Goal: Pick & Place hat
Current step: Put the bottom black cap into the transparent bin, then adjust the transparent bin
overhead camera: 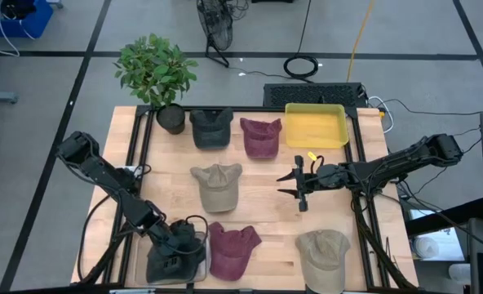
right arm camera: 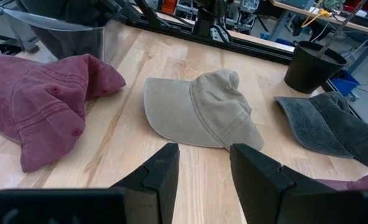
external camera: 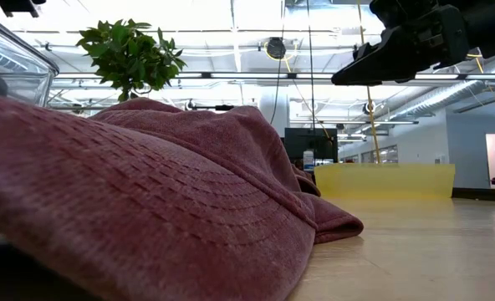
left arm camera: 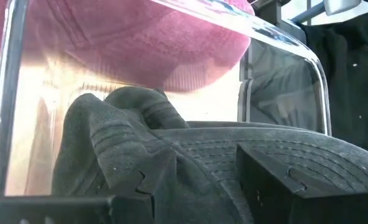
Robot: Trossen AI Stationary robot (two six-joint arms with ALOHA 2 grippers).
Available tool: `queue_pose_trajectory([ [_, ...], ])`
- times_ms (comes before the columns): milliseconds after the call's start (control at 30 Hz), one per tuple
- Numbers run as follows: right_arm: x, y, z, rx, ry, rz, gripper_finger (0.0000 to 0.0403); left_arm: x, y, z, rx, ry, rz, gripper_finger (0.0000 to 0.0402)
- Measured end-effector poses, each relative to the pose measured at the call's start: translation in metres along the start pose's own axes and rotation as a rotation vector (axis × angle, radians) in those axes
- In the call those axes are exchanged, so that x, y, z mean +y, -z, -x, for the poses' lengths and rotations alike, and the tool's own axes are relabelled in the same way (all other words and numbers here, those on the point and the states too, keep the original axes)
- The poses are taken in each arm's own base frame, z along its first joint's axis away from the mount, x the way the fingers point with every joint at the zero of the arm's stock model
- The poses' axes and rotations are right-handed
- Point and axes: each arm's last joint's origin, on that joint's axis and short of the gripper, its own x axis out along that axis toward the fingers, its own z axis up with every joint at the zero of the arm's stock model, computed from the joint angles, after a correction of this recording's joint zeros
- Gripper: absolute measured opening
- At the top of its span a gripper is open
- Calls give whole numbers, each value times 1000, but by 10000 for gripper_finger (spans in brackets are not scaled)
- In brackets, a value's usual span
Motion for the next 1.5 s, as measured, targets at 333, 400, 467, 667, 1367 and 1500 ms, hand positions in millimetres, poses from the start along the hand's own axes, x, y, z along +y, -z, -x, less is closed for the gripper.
queue_pose_trajectory([
  [333,0,0,0,-4,1,-4,130,-4,-4,17,102,126,145,173],
  [400,0,0,0,-4,1,-5,130,-6,-6,24,97,154,152,173],
  [467,0,0,0,-4,1,-5,130,-7,-8,31,82,177,146,173],
  [667,0,0,0,-4,0,-4,130,-12,-11,51,27,236,102,173],
  [1367,0,0,0,3,0,-3,130,55,-62,23,-279,-233,163,172],
  [1500,0,0,0,5,-1,-2,130,58,-63,6,-168,-142,225,172],
])
